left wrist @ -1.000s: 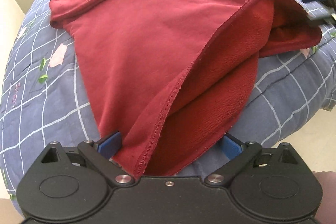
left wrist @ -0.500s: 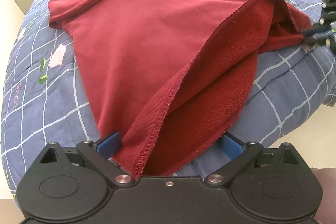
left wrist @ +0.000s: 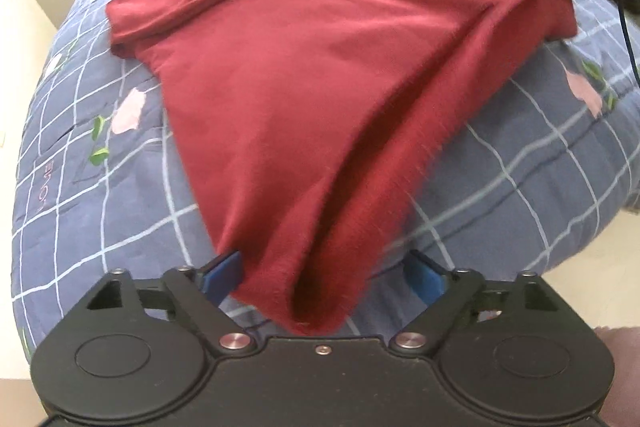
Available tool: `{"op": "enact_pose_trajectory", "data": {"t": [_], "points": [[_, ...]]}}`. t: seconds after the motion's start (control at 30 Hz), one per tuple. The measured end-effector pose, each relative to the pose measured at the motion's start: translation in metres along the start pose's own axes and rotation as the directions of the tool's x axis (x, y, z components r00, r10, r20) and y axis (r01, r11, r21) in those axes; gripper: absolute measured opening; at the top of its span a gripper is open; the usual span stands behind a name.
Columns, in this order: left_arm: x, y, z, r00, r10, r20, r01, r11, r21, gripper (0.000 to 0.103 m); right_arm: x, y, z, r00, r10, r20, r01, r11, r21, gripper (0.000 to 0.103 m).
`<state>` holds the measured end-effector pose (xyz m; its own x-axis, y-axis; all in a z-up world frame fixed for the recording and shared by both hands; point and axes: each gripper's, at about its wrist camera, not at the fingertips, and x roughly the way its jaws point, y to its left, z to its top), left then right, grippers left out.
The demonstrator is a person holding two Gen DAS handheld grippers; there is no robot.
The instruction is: Fold small clothes
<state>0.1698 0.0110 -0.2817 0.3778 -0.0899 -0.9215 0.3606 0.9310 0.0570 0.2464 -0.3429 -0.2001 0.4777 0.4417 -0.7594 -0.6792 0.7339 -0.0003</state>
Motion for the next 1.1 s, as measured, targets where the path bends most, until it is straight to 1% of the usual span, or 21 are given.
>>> {"op": "enact_pose_trajectory", "data": {"t": [0.07, 0.13, 0.17, 0.23, 0.27, 0.3, 0.33, 0.37, 0.4, 0.43, 0.47, 0.53, 0.6, 0.63, 0.7, 0.77, 0.83, 0.9, 0.97, 1.03, 1.1], "points": [[0.0, 0.007, 0.001, 1.0, -0.012, 0.0, 0.012, 1.0, -0.022, 0.083, -0.002, 0.003, -0.006, 1.0, 0.022, -0.02, -0.022, 1.0, -0.012, 0.069], [0.001, 0.012, 0.002, 1.0, -0.02, -0.005, 0.019, 0.999, -0.03, 0.08, 0.001, 0.01, -0.011, 0.998, 0.002, -0.055, -0.005, 0.999, -0.051, 0.069], [0.001, 0.013, 0.001, 1.0, -0.02, -0.007, 0.02, 0.999, -0.03, 0.078, 0.004, 0.015, -0.015, 0.998, -0.013, -0.068, 0.007, 0.996, -0.089, 0.069], [0.001, 0.014, 0.0, 1.0, -0.018, -0.012, 0.018, 1.0, -0.024, 0.076, 0.01, 0.023, -0.021, 0.996, -0.041, -0.077, 0.028, 0.987, -0.16, 0.065], [0.001, 0.014, 0.0, 1.0, -0.017, -0.014, 0.017, 1.0, -0.021, 0.075, 0.013, 0.026, -0.023, 0.996, -0.048, -0.075, 0.034, 0.984, -0.176, 0.054], [0.0, 0.014, 0.0, 1.0, -0.015, -0.013, 0.015, 1.0, -0.02, 0.074, 0.014, 0.028, -0.023, 0.997, -0.047, -0.067, 0.035, 0.983, -0.178, 0.033], [-0.001, 0.014, 0.0, 1.0, -0.014, -0.01, 0.013, 1.0, -0.021, 0.071, 0.013, 0.028, -0.023, 0.997, -0.04, -0.062, 0.029, 0.985, -0.173, 0.023], [-0.002, 0.015, 0.0, 1.0, -0.012, -0.008, 0.011, 1.0, -0.024, 0.07, 0.011, 0.028, -0.022, 0.998, -0.029, -0.052, 0.02, 0.985, -0.169, 0.015], [-0.003, 0.016, 0.0, 1.0, -0.012, -0.005, 0.012, 1.0, -0.027, 0.065, 0.007, 0.029, -0.021, 0.999, -0.023, -0.04, 0.016, 0.985, -0.174, 0.01], [-0.004, 0.018, 0.0, 1.0, -0.014, 0.001, 0.014, 0.999, -0.03, 0.057, 0.002, 0.032, -0.022, 1.0, -0.014, -0.023, 0.009, 0.983, -0.184, 0.008], [-0.005, 0.019, 0.0, 1.0, -0.016, 0.004, 0.017, 0.999, -0.032, 0.052, -0.004, 0.032, -0.022, 1.0, -0.004, -0.016, 0.001, 0.981, -0.194, 0.008], [-0.01, 0.02, 0.0, 0.999, -0.023, 0.022, 0.024, 0.999, -0.025, 0.037, -0.01, 0.038, -0.024, 1.0, 0.002, -0.025, -0.008, 0.972, -0.237, 0.007], [-0.018, 0.021, -0.001, 0.998, -0.026, 0.061, 0.026, 1.0, 0.001, 0.029, -0.017, 0.046, -0.027, 0.999, 0.008, -0.034, -0.018, 0.95, -0.312, 0.006], [-0.022, 0.021, -0.002, 0.997, -0.026, 0.078, 0.025, 1.0, 0.014, 0.022, -0.021, 0.049, -0.028, 0.999, 0.009, -0.045, -0.024, 0.938, -0.346, 0.006], [-0.029, 0.023, -0.004, 0.992, -0.059, 0.11, 0.055, 0.998, 0.037, 0.007, -0.028, 0.054, -0.031, 0.998, 0.008, -0.064, -0.032, 0.921, -0.388, 0.005], [-0.04, 0.019, -0.008, 0.986, -0.059, 0.157, 0.044, 0.994, 0.095, 0.005, -0.035, 0.055, -0.032, 0.997, -0.009, -0.076, -0.023, 0.912, -0.41, 0.005], [-0.052, 0.016, -0.014, 0.979, -0.076, 0.187, 0.047, 0.986, 0.158, 0.005, -0.043, 0.055, -0.03, 0.996, -0.024, -0.087, -0.015, 0.908, -0.419, 0.005], [-0.063, 0.015, -0.021, 0.973, -0.093, 0.209, 0.053, 0.98, 0.189, 0.004, -0.052, 0.06, -0.03, 0.995, -0.034, -0.098, -0.015, 0.891, -0.455, 0.005], [-0.075, 0.015, -0.027, 0.968, -0.101, 0.229, 0.056, 0.979, 0.199, 0.004, -0.063, 0.065, -0.03, 0.992, -0.035, -0.117, -0.025, 0.879, -0.476, 0.005], [-0.087, 0.018, -0.032, 0.963, -0.103, 0.248, 0.054, 0.979, 0.197, 0.004, -0.074, 0.069, -0.031, 0.99, -0.035, -0.135, -0.031, 0.888, -0.458, 0.005], [-0.097, 0.019, -0.037, 0.963, -0.102, 0.249, 0.055, 0.981, 0.188, 0.004, -0.082, 0.067, -0.028, 0.99, -0.02, -0.143, -0.036, 0.924, -0.381, 0.005]]}}
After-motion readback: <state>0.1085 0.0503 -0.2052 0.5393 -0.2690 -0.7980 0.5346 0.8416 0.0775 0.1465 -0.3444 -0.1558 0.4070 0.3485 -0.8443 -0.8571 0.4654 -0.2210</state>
